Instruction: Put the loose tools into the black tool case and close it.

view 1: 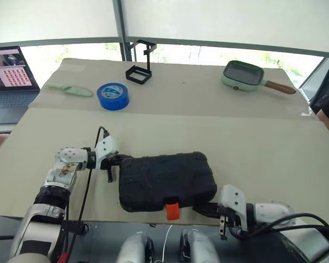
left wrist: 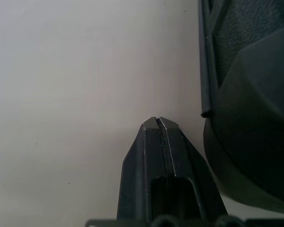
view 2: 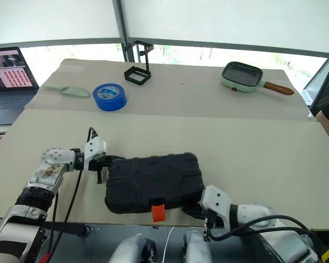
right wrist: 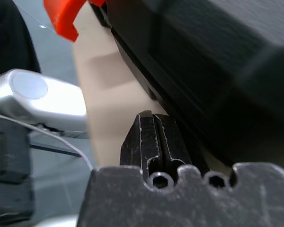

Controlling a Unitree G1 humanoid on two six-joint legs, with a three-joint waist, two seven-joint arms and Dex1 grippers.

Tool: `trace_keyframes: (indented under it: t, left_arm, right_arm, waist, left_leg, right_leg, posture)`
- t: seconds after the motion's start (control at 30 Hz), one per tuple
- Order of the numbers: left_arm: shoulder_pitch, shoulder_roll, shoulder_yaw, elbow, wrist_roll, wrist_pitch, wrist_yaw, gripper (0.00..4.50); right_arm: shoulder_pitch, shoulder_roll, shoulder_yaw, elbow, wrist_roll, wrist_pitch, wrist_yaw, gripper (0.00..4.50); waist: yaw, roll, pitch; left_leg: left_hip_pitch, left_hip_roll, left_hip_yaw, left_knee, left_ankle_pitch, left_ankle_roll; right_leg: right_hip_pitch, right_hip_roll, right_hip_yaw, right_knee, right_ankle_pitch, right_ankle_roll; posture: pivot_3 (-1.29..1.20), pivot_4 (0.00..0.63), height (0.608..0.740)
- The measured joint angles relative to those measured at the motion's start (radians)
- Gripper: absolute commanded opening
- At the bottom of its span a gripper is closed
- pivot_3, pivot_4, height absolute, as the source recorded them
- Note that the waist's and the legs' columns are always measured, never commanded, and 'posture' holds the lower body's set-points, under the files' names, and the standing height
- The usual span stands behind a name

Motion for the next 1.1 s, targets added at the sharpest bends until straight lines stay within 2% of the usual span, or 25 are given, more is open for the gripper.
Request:
trace_keyframes:
  t: [0.07, 0.23, 0.43, 0.53, 0.63, 0.73, 0.9, 1.0, 1.1]
  left_arm:
    - [0.017, 0.007, 0.023, 0.001, -0.005, 0.012, 0.011, 0.0]
    - [0.101, 0.013, 0.113, -0.053, -0.055, 0.093, 0.085, 0.0]
    - [0.219, 0.003, 0.202, -0.199, -0.122, 0.206, 0.187, 0.0]
    - [0.21, 0.003, 0.255, -0.229, -0.164, 0.245, 0.225, 0.0]
    - [0.131, 0.012, 0.275, -0.3, -0.249, 0.341, 0.191, 0.0]
    - [0.074, 0.019, 0.243, -0.405, -0.293, 0.425, 0.156, 0.0]
    - [0.019, -0.098, -0.003, -0.495, -0.204, 0.488, 0.175, 0.0]
    - [-0.01, -0.123, -0.073, -0.511, -0.144, 0.475, 0.189, 0.0]
    - [-0.017, -0.124, -0.139, -0.478, -0.056, 0.354, 0.177, 0.0]
  right_arm:
    - [-0.089, 0.067, 0.022, 0.056, -0.05, 0.022, -0.012, 0.01]
    - [-0.255, 0.203, 0.024, 0.215, -0.121, 0.054, -0.085, 0.01]
    - [-0.386, 0.247, 0.014, 0.367, -0.186, 0.039, -0.089, 0.01]
    - [-0.396, 0.238, -0.002, 0.386, -0.192, 0.022, -0.067, 0.01]
    - [-0.357, 0.195, -0.055, 0.362, -0.175, -0.02, -0.009, 0.01]
    - [-0.285, 0.192, -0.131, 0.319, -0.106, -0.073, 0.034, 0.01]
    - [-0.127, 0.173, -0.215, 0.24, -0.028, -0.102, 0.087, 0.01]
    - [-0.078, 0.155, -0.239, 0.203, -0.02, -0.099, 0.101, 0.01]
    - [-0.045, 0.179, -0.251, 0.125, 0.034, -0.067, 0.098, 0.01]
  waist:
    - [-0.011, -0.001, 0.0]
    - [-0.019, 0.0, 0.001]
    - [-0.016, 0.0, 0.001]
    - [-0.009, 0.001, 0.002]
    - [0.005, 0.001, 0.003]
    - [0.007, 0.001, 0.003]
    - [0.008, 0.002, 0.003]
    - [0.003, 0.003, 0.003]
    - [0.004, 0.005, 0.001]
  left_leg:
    - [0.001, 0.001, 0.0, 0.0, -0.004, 0.005]
    - [0.001, 0.002, -0.001, 0.0, 0.003, -0.007]
    - [-0.001, 0.001, -0.001, -0.001, 0.004, -0.005]
    - [-0.002, 0.001, -0.001, -0.001, 0.004, -0.005]
    - [-0.005, -0.001, -0.002, 0.0, 0.004, -0.005]
    - [-0.005, -0.003, -0.002, 0.0, 0.004, -0.004]
    - [-0.002, -0.005, 0.001, 0.0, 0.004, -0.003]
    - [0.002, -0.003, 0.002, -0.001, 0.004, -0.003]
    - [0.008, -0.002, 0.001, -0.005, 0.004, -0.004]
  right_leg:
    - [0.001, 0.0, 0.001, 0.0, 0.001, 0.0]
    - [-0.001, -0.002, 0.001, 0.003, 0.003, -0.003]
    - [-0.001, -0.002, 0.0, 0.002, 0.006, -0.01]
    - [-0.002, -0.002, 0.0, 0.001, 0.006, -0.009]
    - [-0.003, 0.0, -0.002, 0.001, 0.006, -0.008]
    - [-0.001, 0.0, -0.002, 0.001, 0.005, -0.007]
    - [0.002, 0.003, -0.003, 0.0, 0.003, -0.002]
    - [0.003, 0.004, 0.0, 0.001, 0.0, 0.001]
    - [0.006, 0.001, 0.002, 0.001, 0.0, 0.001]
  posture:
    - [0.0, 0.15, 0.74]
    - [0.0, 0.15, 0.74]
    - [0.0, 0.15, 0.74]
    - [0.0, 0.15, 0.74]
    - [0.0, 0.15, 0.74]
    - [0.0, 0.15, 0.74]
    - [0.0, 0.15, 0.74]
    - [0.0, 0.15, 0.74]
    - [0.0, 0.15, 0.74]
